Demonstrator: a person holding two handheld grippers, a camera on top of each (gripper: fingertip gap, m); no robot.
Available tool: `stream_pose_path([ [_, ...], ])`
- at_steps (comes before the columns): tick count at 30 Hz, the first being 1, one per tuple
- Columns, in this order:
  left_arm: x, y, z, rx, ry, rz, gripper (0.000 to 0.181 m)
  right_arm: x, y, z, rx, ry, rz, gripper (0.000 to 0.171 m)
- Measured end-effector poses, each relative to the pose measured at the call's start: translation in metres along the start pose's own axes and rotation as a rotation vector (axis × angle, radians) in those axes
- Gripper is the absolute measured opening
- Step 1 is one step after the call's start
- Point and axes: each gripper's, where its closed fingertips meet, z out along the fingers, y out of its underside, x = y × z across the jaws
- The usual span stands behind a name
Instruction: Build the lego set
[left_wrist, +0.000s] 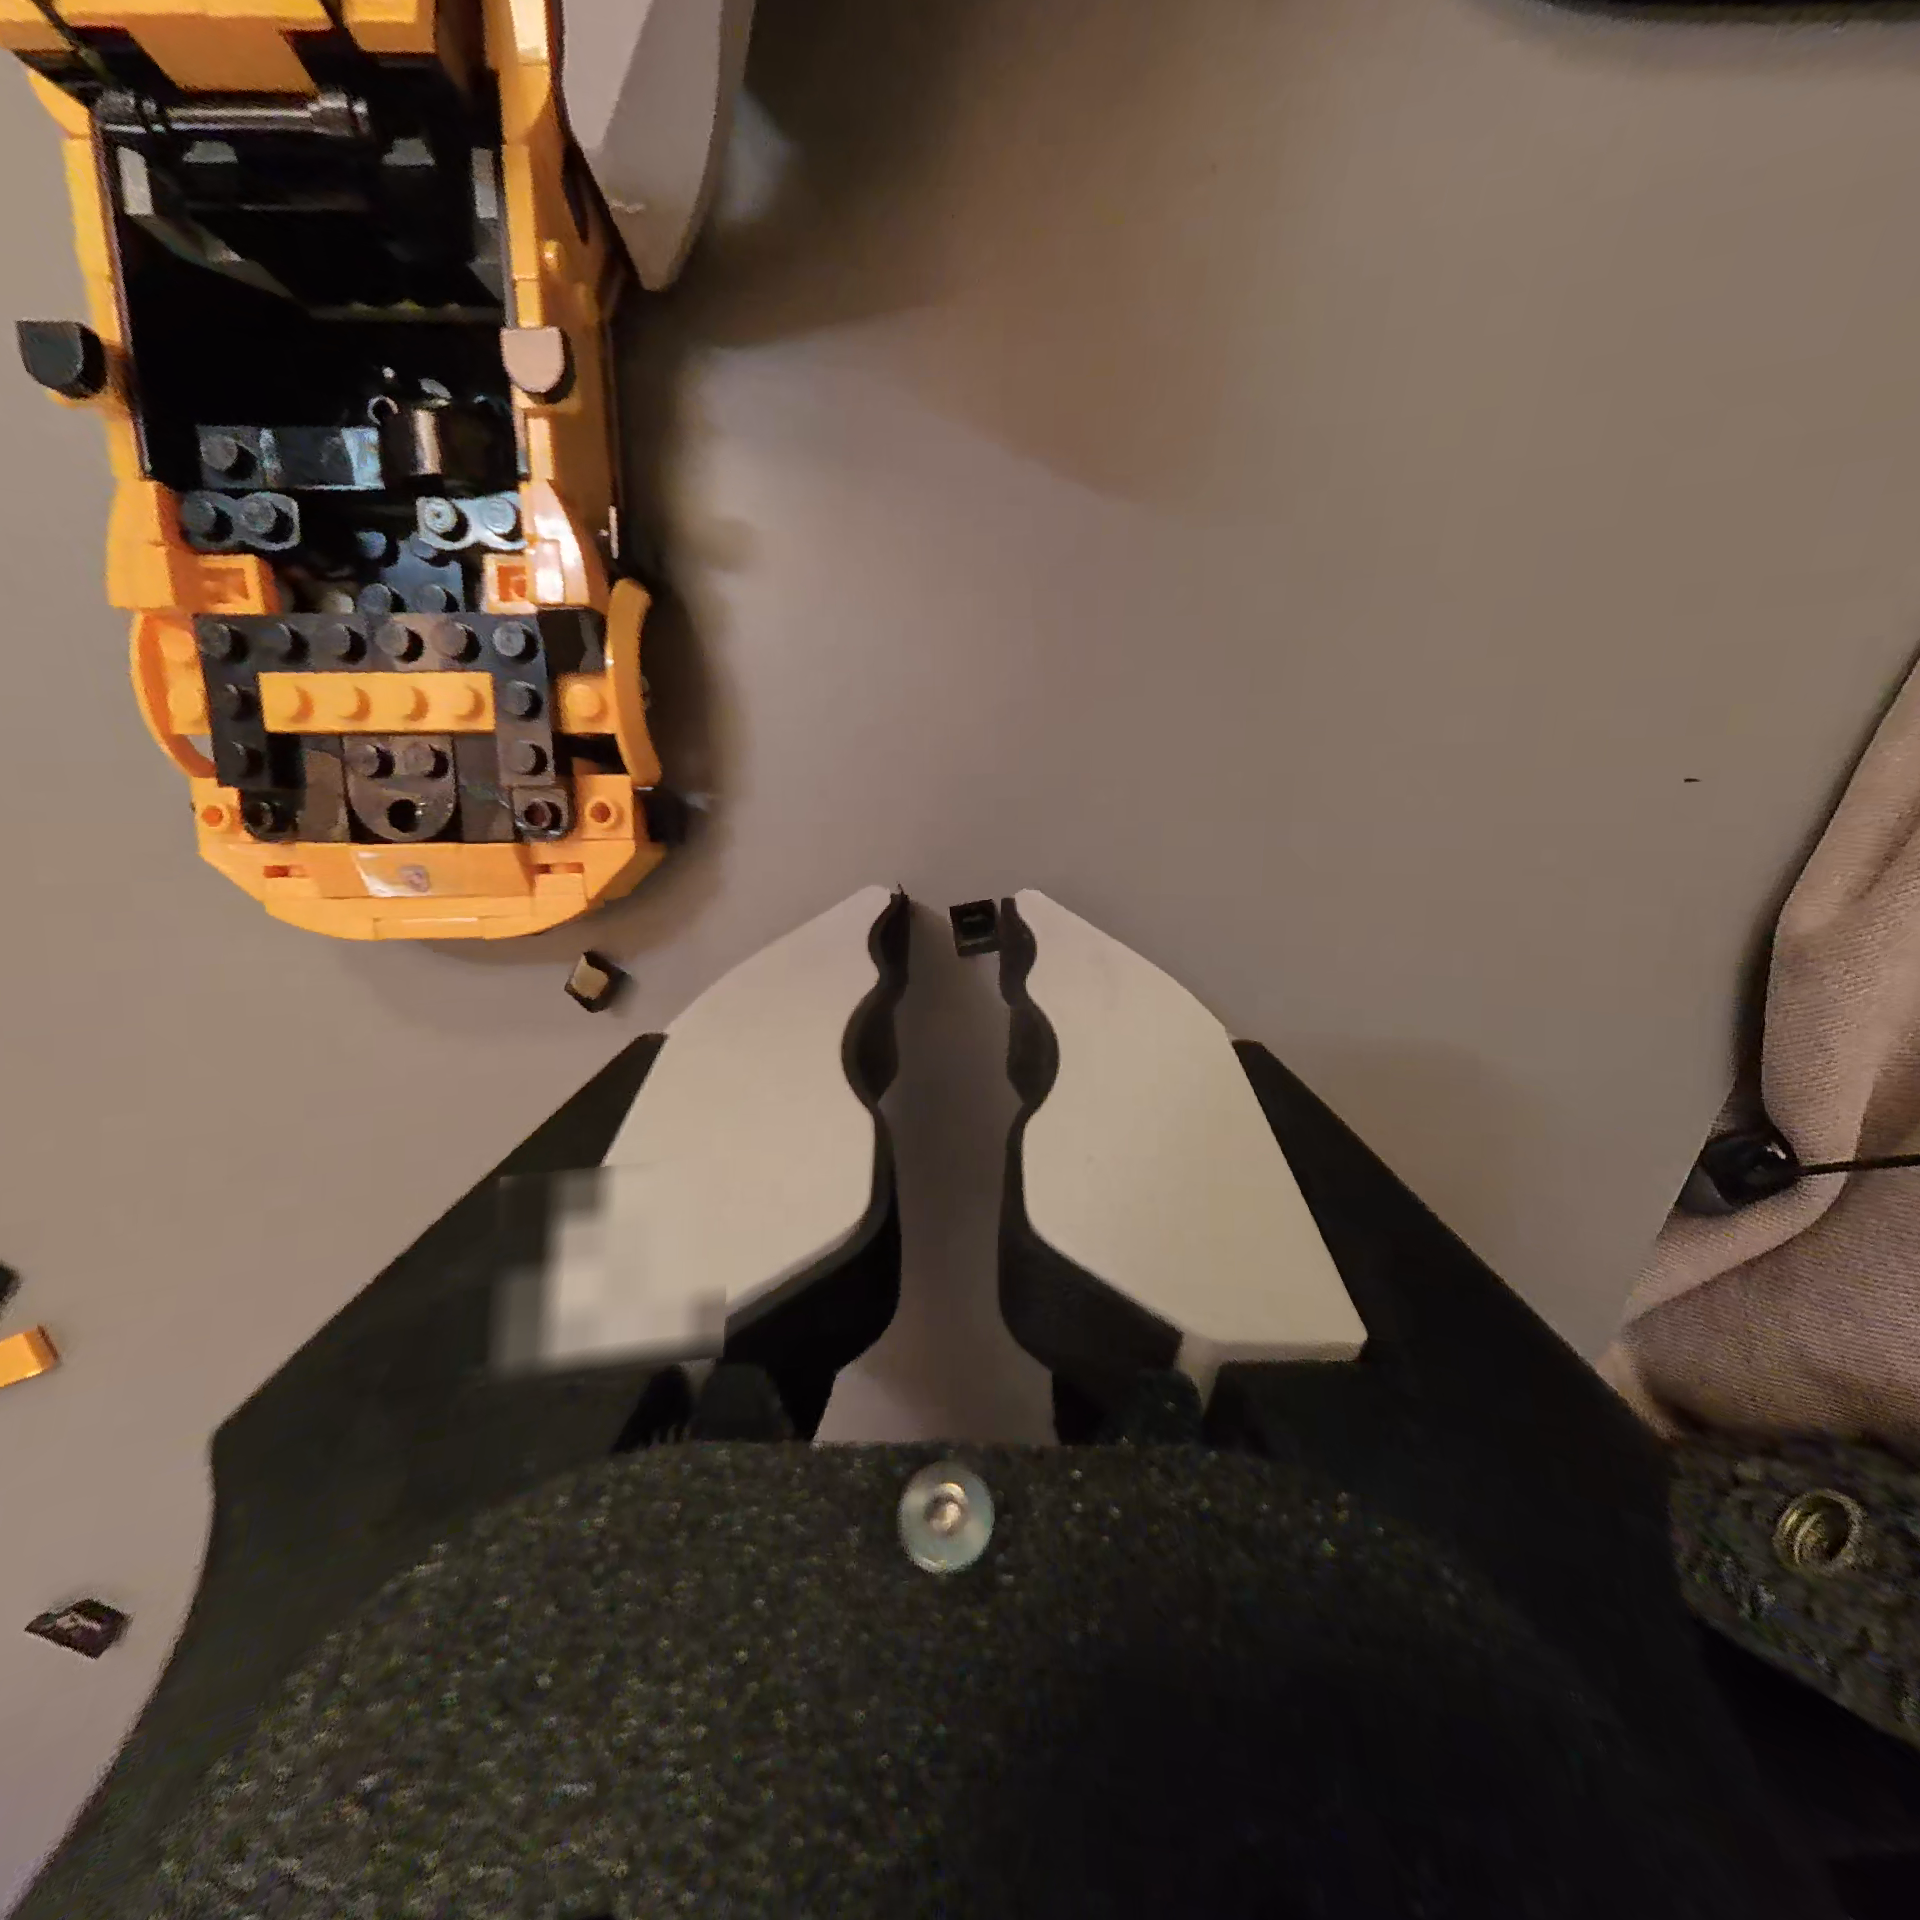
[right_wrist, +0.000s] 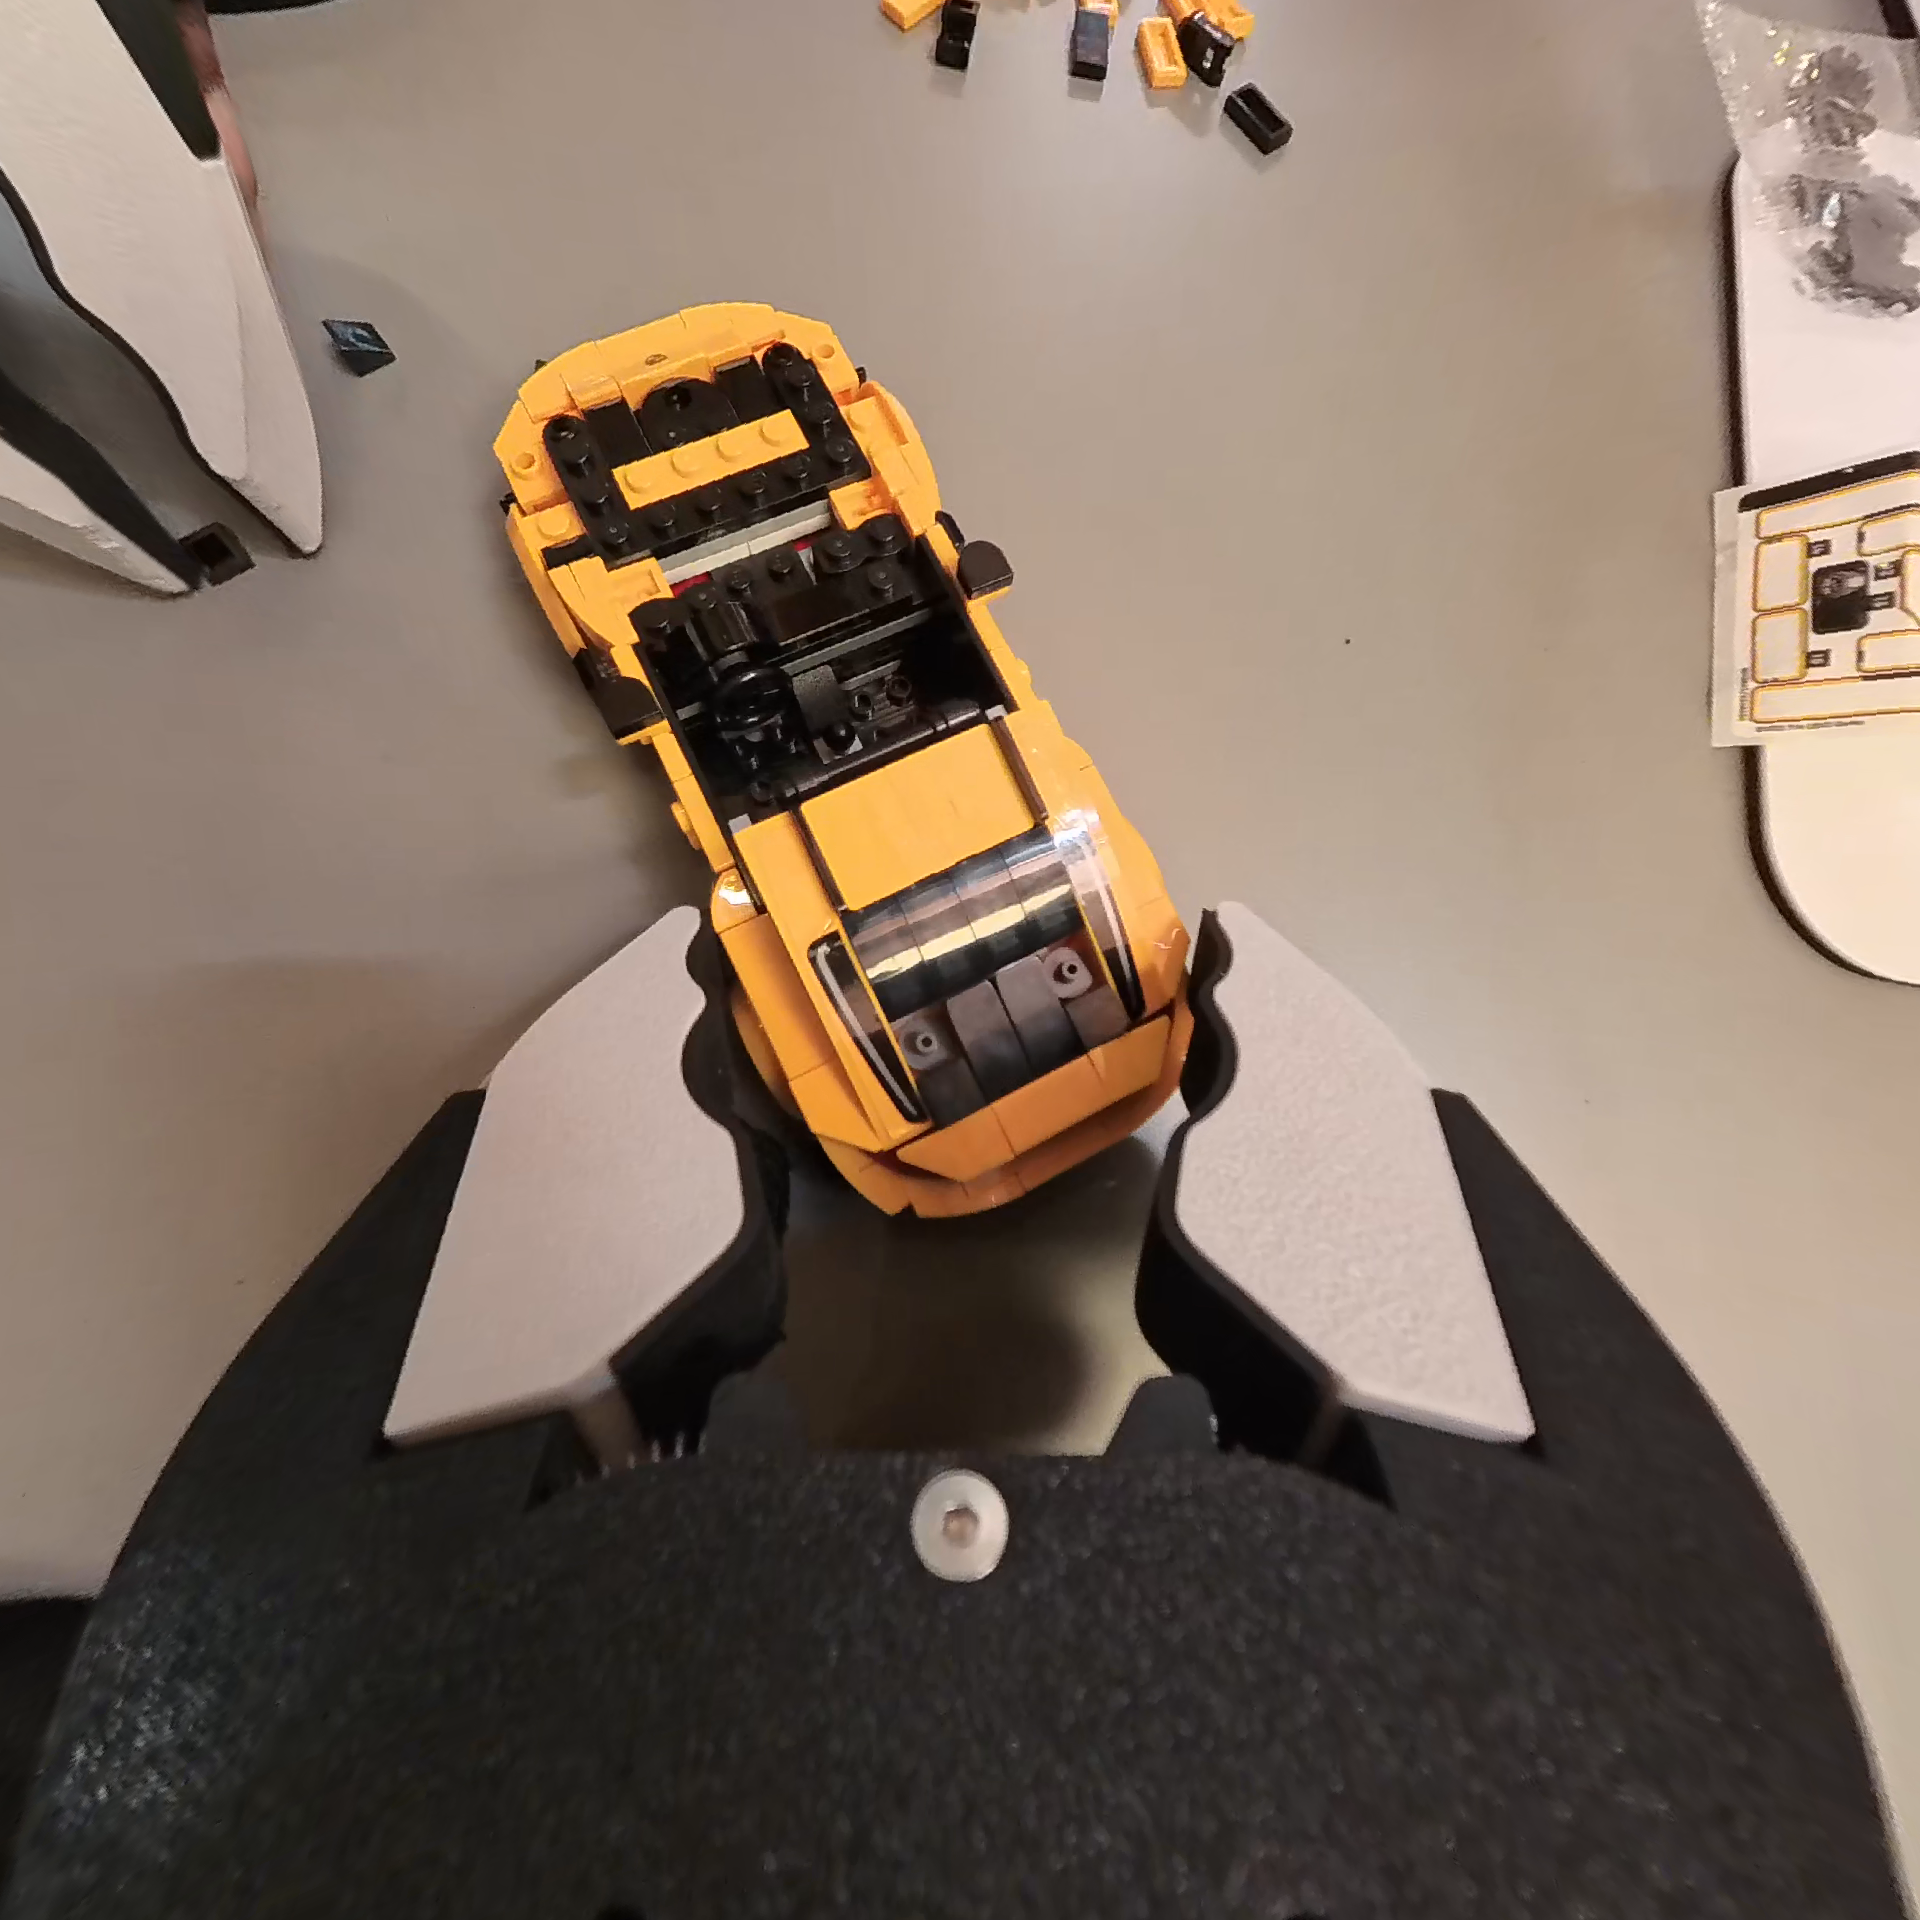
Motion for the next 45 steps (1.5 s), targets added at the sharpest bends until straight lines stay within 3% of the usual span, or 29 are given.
stream_pose_path([
  [7,0.000,-0.001,0.001,0.004,0.007,-0.002,0.008,0.000,0.000,0.000,0.002,-0.001,0.000,0.085],
  [36,-0.012,0.000,-0.004,-0.067,-0.153,0.012,0.007,-0.002,-0.001,-0.004,0.014,0.009,0.008,0.085],
  [41,-0.006,-0.021,-0.014,0.141,-0.009,-0.148,0.007,-0.001,-0.012,-0.021,0.072,0.030,-0.011,0.088],
  [45,0.003,-0.052,-0.038,0.443,0.249,-0.347,0.008,-0.027,-0.040,-0.040,0.215,-0.006,-0.127,0.073],
])
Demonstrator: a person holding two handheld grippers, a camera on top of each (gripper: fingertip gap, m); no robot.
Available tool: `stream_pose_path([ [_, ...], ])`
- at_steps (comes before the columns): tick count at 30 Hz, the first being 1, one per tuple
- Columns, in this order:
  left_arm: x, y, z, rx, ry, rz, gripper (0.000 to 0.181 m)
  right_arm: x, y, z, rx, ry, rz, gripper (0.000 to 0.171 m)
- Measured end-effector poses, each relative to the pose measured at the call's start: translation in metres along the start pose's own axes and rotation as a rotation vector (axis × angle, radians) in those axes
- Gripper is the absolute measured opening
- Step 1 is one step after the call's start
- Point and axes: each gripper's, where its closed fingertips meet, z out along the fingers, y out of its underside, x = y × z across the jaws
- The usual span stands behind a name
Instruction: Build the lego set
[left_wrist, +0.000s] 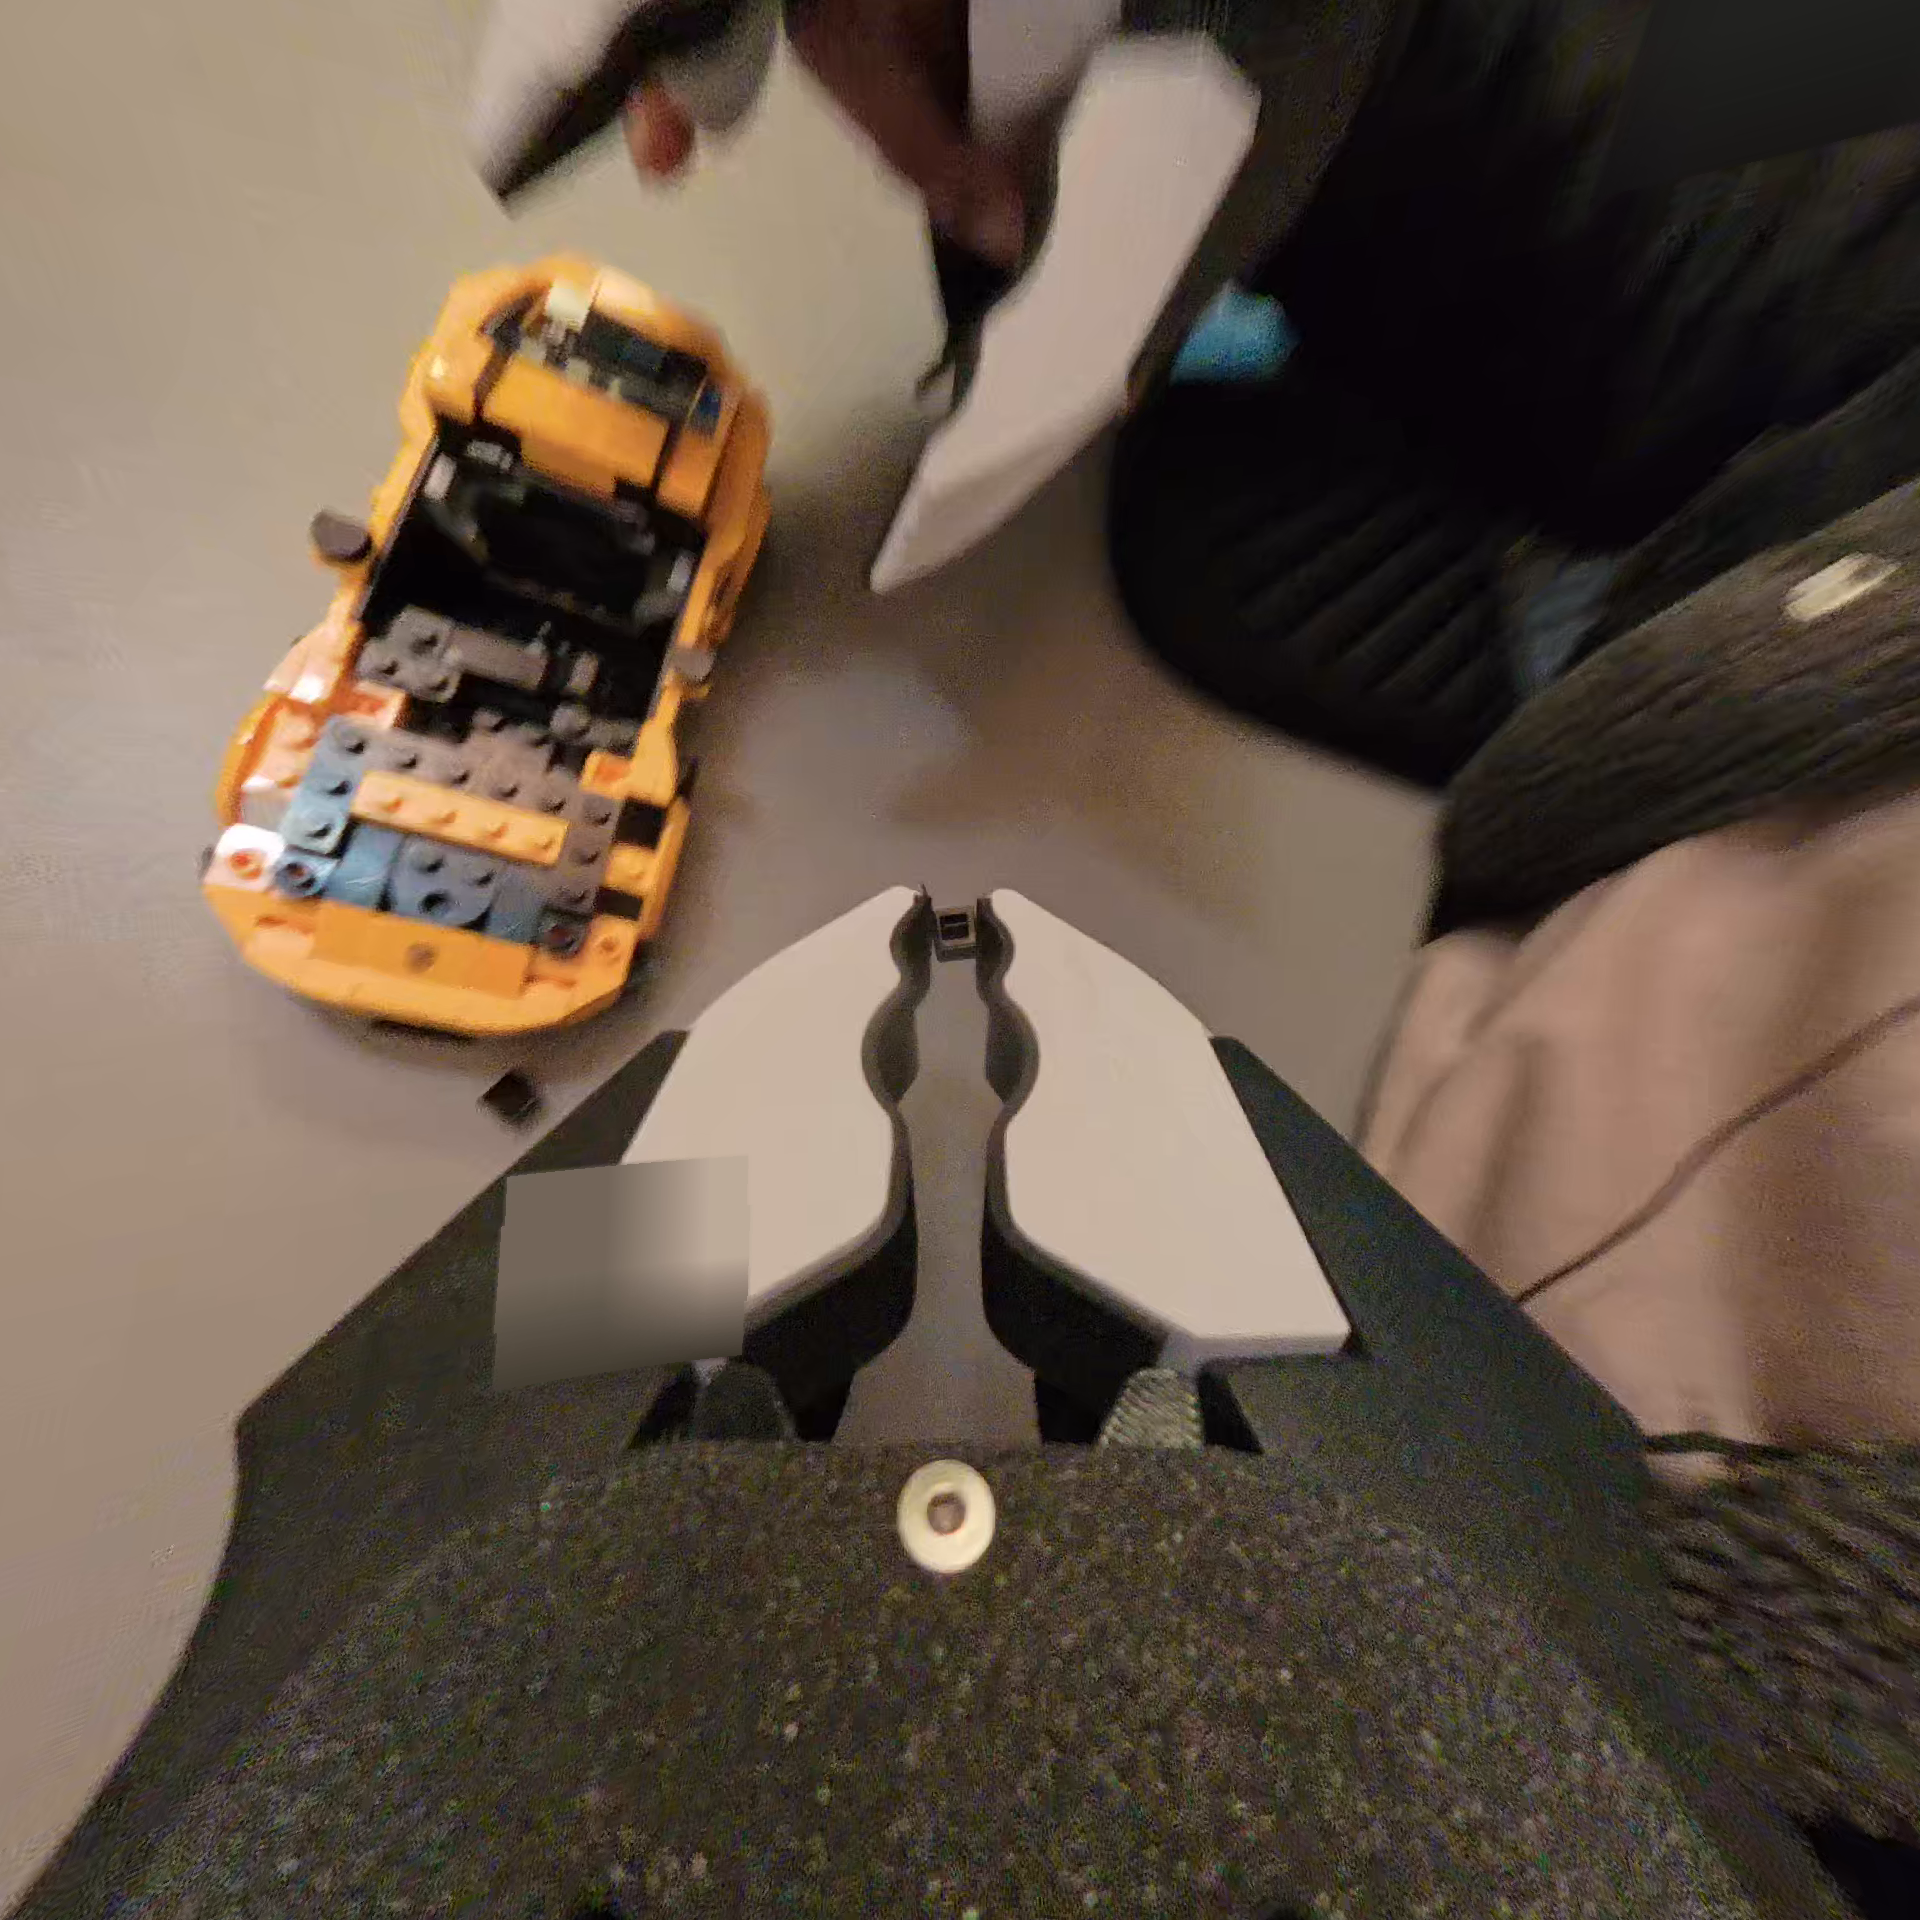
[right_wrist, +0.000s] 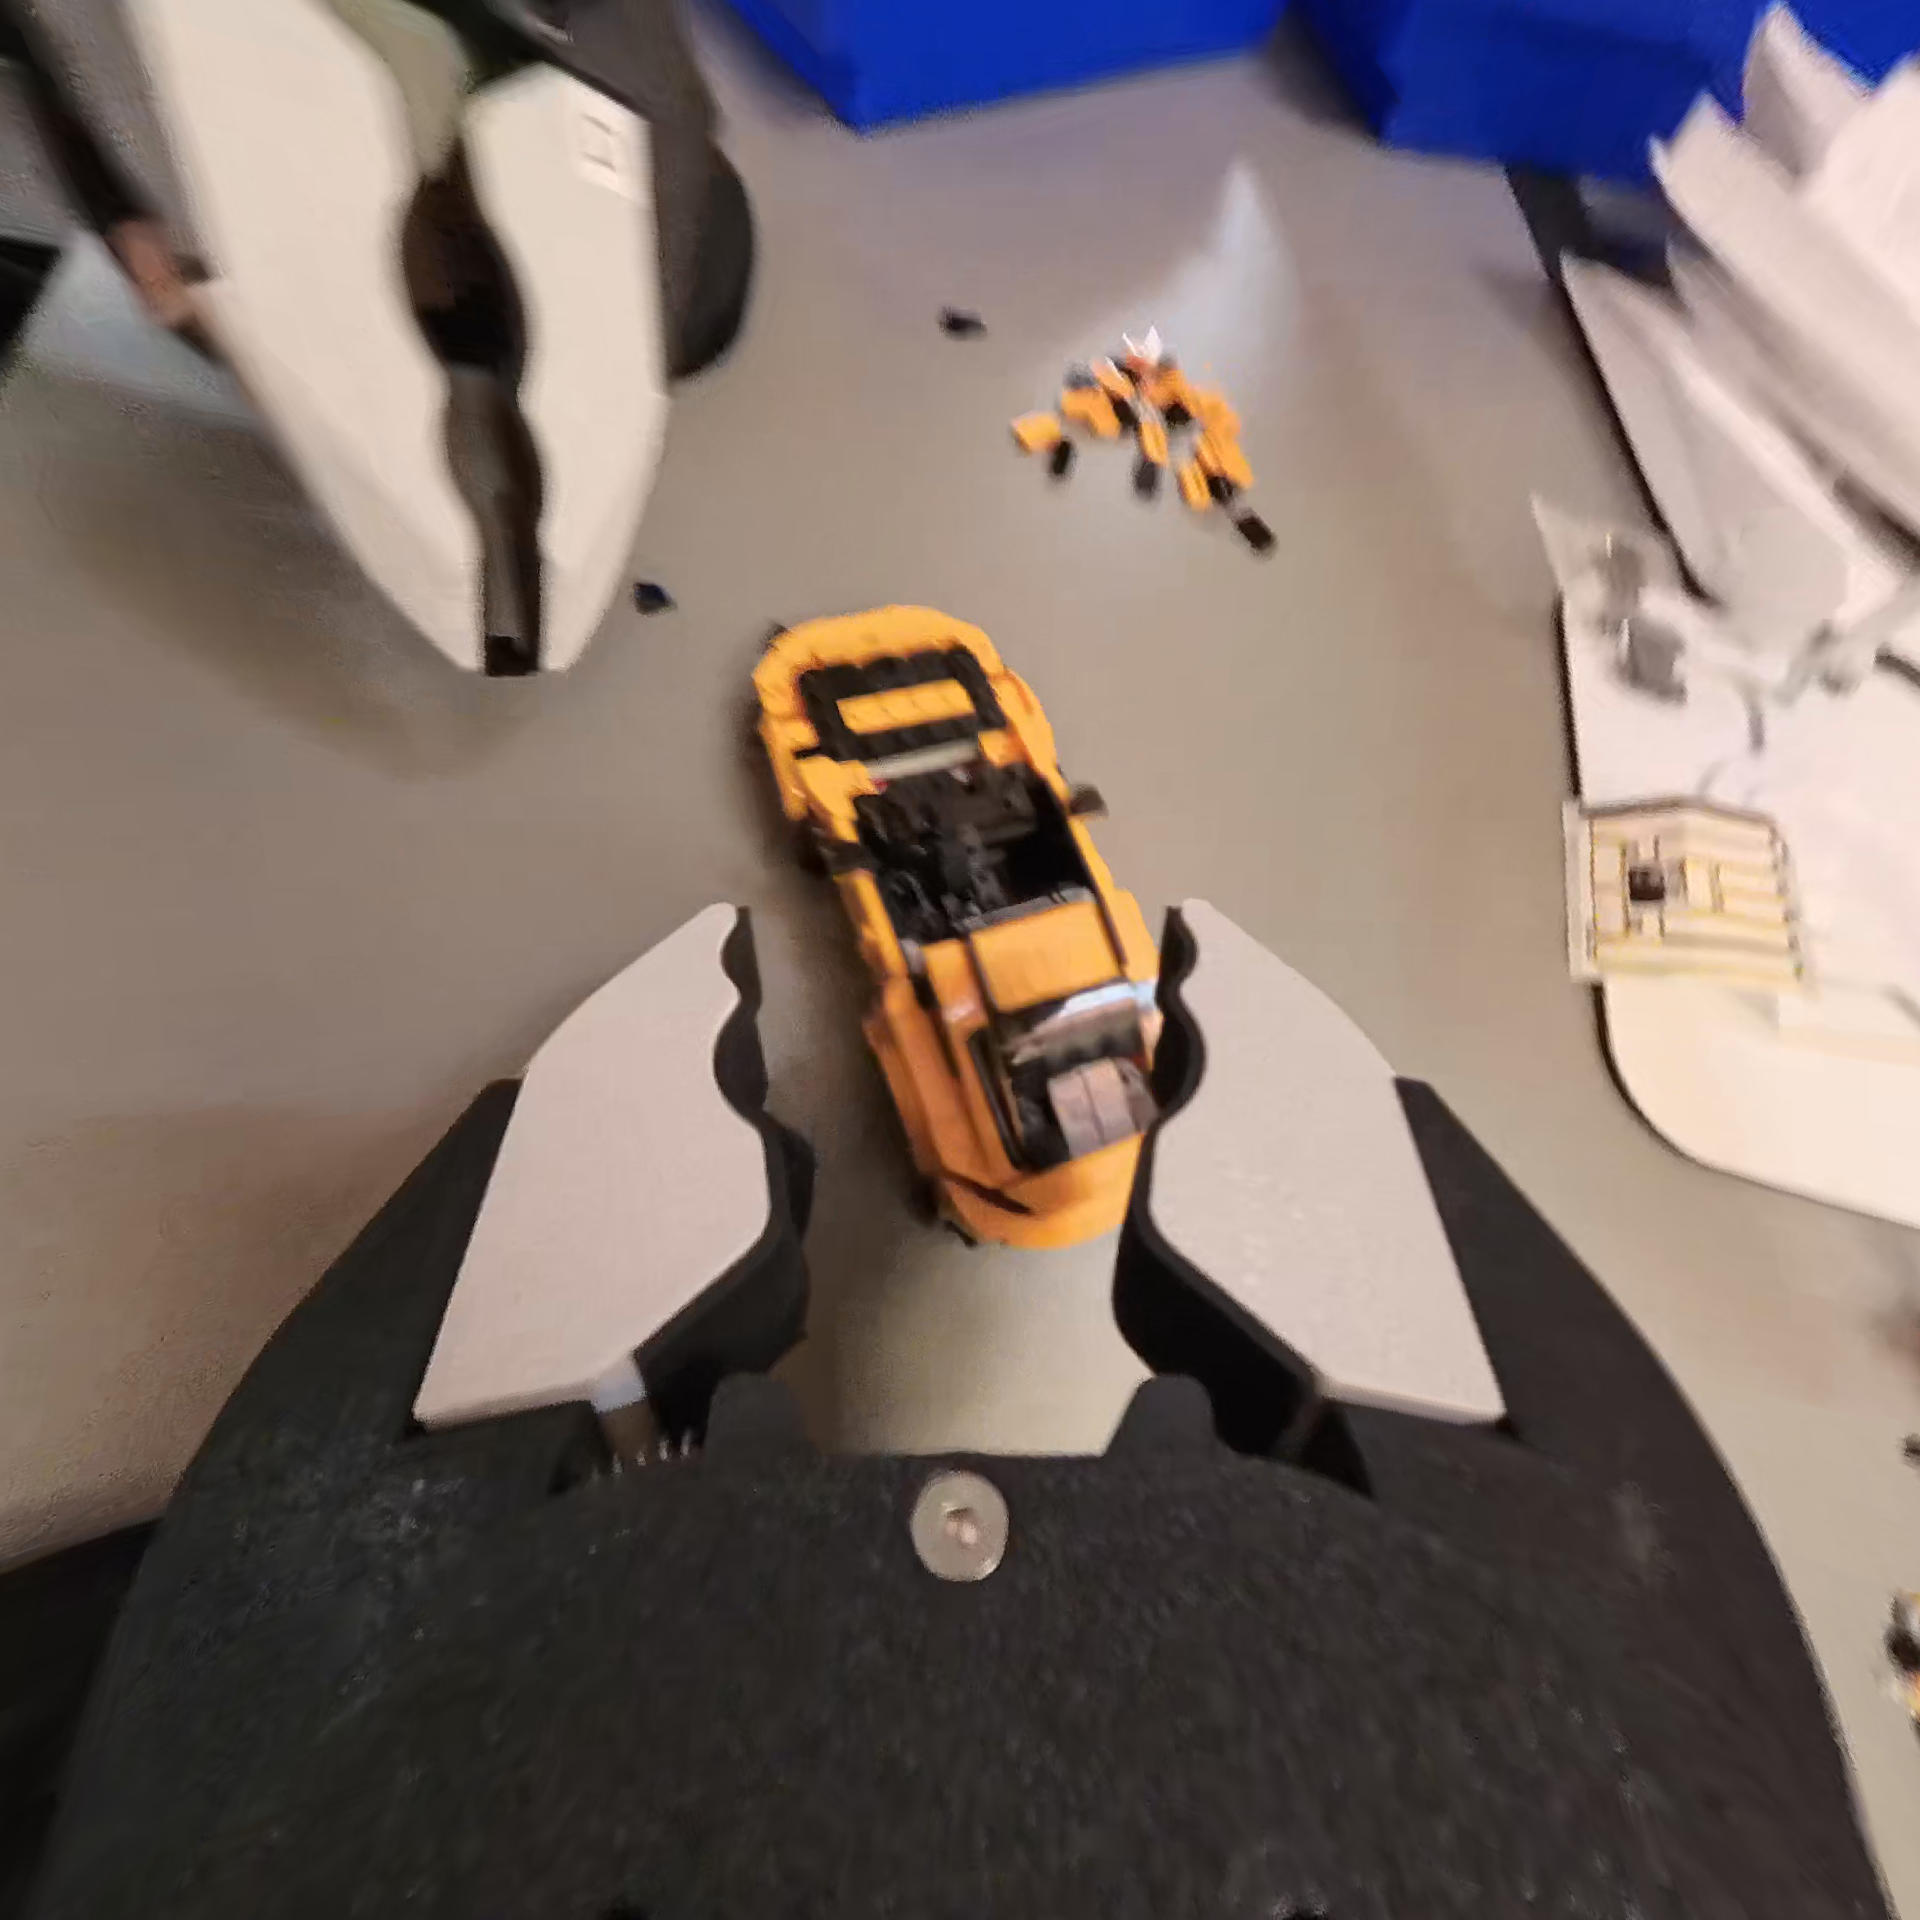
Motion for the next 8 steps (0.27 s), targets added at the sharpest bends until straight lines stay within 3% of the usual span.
stream_pose_path([
  [5,0.025,-0.034,-0.020,0.297,0.348,-0.223,0.007,-0.053,-0.035,-0.006,0.169,-0.070,-0.236,0.044],
  [8,0.034,-0.047,-0.034,0.429,0.537,-0.337,0.007,-0.069,-0.056,-0.012,0.272,-0.055,-0.268,0.031],
])
